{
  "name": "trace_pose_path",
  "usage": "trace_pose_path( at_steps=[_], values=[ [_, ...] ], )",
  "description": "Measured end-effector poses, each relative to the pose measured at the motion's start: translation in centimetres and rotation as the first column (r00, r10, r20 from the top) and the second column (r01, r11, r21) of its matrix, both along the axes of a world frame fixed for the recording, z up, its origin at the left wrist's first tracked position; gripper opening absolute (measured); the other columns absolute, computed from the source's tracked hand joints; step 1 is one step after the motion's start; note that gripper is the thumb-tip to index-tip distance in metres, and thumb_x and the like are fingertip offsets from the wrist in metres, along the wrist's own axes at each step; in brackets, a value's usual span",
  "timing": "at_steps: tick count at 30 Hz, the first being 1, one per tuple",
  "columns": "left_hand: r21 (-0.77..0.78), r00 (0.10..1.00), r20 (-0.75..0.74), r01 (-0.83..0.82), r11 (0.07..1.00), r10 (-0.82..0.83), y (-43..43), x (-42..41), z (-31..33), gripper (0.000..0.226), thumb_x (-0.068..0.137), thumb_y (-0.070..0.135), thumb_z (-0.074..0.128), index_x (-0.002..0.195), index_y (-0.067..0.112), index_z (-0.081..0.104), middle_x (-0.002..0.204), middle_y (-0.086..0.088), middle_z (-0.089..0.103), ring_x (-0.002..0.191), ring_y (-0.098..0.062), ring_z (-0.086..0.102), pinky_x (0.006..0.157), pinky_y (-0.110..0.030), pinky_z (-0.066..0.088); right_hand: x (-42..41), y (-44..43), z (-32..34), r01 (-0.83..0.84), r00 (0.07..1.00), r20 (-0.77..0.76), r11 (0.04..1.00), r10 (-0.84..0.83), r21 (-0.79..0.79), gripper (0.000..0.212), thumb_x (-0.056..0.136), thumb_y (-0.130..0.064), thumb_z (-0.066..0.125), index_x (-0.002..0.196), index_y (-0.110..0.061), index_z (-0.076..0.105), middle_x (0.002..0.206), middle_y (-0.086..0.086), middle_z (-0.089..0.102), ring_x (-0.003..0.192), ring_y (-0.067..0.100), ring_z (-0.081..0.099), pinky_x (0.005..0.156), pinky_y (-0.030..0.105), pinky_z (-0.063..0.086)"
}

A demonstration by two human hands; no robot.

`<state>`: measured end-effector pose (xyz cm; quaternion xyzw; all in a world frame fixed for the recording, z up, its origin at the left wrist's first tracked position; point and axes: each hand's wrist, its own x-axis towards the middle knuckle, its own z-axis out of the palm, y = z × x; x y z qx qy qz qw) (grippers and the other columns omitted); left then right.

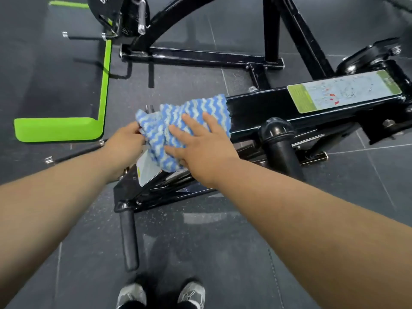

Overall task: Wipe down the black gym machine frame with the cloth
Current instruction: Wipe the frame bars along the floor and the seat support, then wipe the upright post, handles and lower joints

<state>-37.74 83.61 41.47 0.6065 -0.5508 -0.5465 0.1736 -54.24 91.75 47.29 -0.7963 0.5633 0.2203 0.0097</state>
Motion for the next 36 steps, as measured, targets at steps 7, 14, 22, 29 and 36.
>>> trace_pose_path(
  at_steps=[7,14,22,29,36],
  values=[
    [0.098,0.98,-0.062,-0.184,0.978,0.19,-0.2,4.1,-4.7,0.032,0.08,0.005,0.049,0.094,0.027,0.068,0.095,-0.006,0.072,0.077,-0.019,0.057,0.075,-0.036,0.044,4.9,-2.8,-2.2,0.048,0.983,-0.18,0.991,-0.024,0.129,0.062,0.102,-0.034,0.032,0.154,-0.025,0.0,0.162,-0.002,-0.008,0.147,0.025,-0.014,0.114,0.051,-0.013],
    [0.03,0.991,-0.111,-0.072,0.997,0.075,-3.4,6.6,-4.6,0.031,0.092,0.004,0.045,0.108,0.028,0.058,0.109,0.002,0.067,0.074,-0.008,0.056,0.073,-0.029,0.047,4.9,-1.4,-0.7,0.416,0.904,-0.074,0.906,-0.422,-0.08,0.061,0.101,-0.05,0.016,0.153,-0.028,-0.008,0.161,-0.007,-0.014,0.147,0.023,-0.016,0.116,0.047,-0.01],
    [-0.066,0.971,-0.142,0.186,0.98,-0.193,-5.4,7.3,-1.8,0.036,0.09,0.003,0.04,0.11,0.025,0.061,0.107,0.009,0.065,0.083,-0.016,0.058,0.066,-0.025,0.044,10.1,0.0,-4.7,0.547,0.834,0.006,0.826,-0.552,-0.138,0.046,0.1,-0.048,0.025,0.146,-0.047,0.025,0.161,-0.005,-0.012,0.144,0.029,-0.026,0.109,0.052,-0.022],
    [-0.237,0.935,-0.06,0.327,0.915,-0.35,-4.1,5.6,-2.4,0.038,0.094,0.004,0.039,0.113,0.031,0.059,0.119,0.013,0.062,0.082,-0.001,0.055,0.066,-0.012,0.04,10.9,1.9,-9.3,0.701,0.706,0.374,0.512,-0.602,-0.497,0.05,0.092,-0.031,0.037,0.138,-0.017,0.051,0.148,0.011,0.043,0.141,0.031,0.02,0.114,0.054,0.021],
    [-0.554,0.714,-0.059,0.558,0.618,-0.698,-2.5,0.2,-1.9,0.044,0.104,0.023,0.036,0.147,0.025,0.033,0.148,0.015,0.033,0.121,0.02,0.021,0.093,0.011,0.009,9.6,-3.6,-6.3,0.973,0.003,0.976,-0.223,-0.219,-0.054,0.064,0.1,-0.013,0.033,0.152,-0.005,-0.004,0.16,0.014,-0.011,0.146,0.021,-0.006,0.117,0.017,0.0]
  ],
)
